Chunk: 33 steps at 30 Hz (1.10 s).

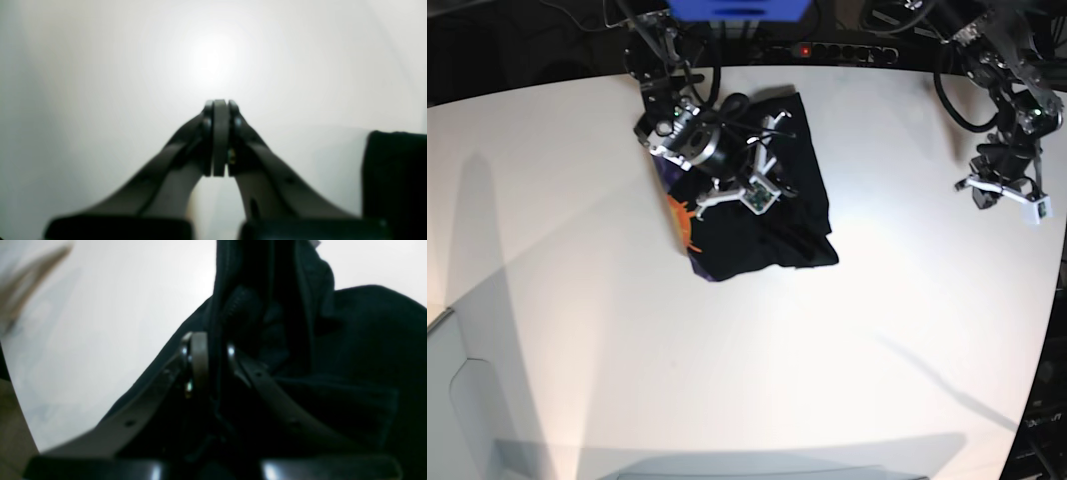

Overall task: Fold the T-shirt properly
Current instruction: 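Fold the held end over the shirt with the right gripper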

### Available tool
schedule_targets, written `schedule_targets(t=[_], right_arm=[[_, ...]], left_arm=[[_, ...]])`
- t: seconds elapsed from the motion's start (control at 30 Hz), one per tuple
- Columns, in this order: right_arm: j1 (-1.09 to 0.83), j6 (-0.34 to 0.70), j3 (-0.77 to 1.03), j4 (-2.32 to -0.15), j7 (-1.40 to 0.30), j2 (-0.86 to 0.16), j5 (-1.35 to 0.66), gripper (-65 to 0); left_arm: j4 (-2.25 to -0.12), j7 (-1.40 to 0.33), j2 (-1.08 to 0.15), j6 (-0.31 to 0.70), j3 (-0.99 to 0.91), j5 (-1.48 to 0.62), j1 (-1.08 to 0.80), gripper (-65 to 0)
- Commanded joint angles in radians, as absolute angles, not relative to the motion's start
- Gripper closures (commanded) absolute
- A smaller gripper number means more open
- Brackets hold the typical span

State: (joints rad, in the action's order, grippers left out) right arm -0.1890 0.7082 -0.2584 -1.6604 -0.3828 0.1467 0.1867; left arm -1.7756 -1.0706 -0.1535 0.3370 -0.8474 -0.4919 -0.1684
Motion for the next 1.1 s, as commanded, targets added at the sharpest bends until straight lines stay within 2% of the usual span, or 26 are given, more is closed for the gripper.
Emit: schedule_targets(t=[0.0,0.07,0.17,0.23,0.33,0.4,0.63,0.87,1.0,1.07], right_arm=[[-0.177,0.698,-0.268,-1.692,-0.357,0.15,0.168,0.0],[-0.185,0.698,-0.269,-1.704,-0.358,0.143,0.168,0.0],[-0.191,0.698,-0.266,-1.741,-0.363,0.14,0.168,-0.5],[-0.203,0.698,-0.268,-1.764,-0.364,0.124,0.168,-6.0],[-0.219,0.698,-0.269,-1.782,-0.364,0.113,0.168,-18.9],[-0.237,0.698,-0.269,-1.784,-0.357,0.111,0.168,-23.6],[-0.285,0.698,-0.266,-1.796,-0.355,0.077,0.168,-24.8],[-0.361,0.698,-0.26,-2.04,-0.357,0.062,0.166,-24.8],[-0.364,0.698,-0.225,-2.028,-0.358,0.062,0.168,-25.3],[-0.364,0.698,-0.188,-2.025,-0.358,0.065,0.166,-27.6]], left_arm=[[-1.791,-1.063,-0.163,0.369,-0.863,-0.507,-0.165,0.0],[-1.791,-1.063,-0.163,0.433,-0.883,-0.503,-0.165,0.0],[-1.79,-1.063,-0.163,0.464,-0.886,-0.496,-0.162,0.0],[-1.79,-1.063,-0.163,0.466,-0.886,-0.496,-0.162,0.0],[-1.79,-1.063,-0.163,0.466,-0.886,-0.496,-0.162,0.0],[-1.79,-1.063,-0.163,0.467,-0.886,-0.496,-0.159,0.0],[-1.79,-1.063,-0.163,0.47,-0.886,-0.496,-0.16,0.0],[-1.79,-1.061,-0.163,0.473,-0.886,-0.496,-0.165,0.0],[-1.791,-1.061,-0.163,0.473,-0.888,-0.496,-0.165,0.0],[-1.791,-1.061,-0.163,0.473,-0.888,-0.496,-0.165,0.0]])
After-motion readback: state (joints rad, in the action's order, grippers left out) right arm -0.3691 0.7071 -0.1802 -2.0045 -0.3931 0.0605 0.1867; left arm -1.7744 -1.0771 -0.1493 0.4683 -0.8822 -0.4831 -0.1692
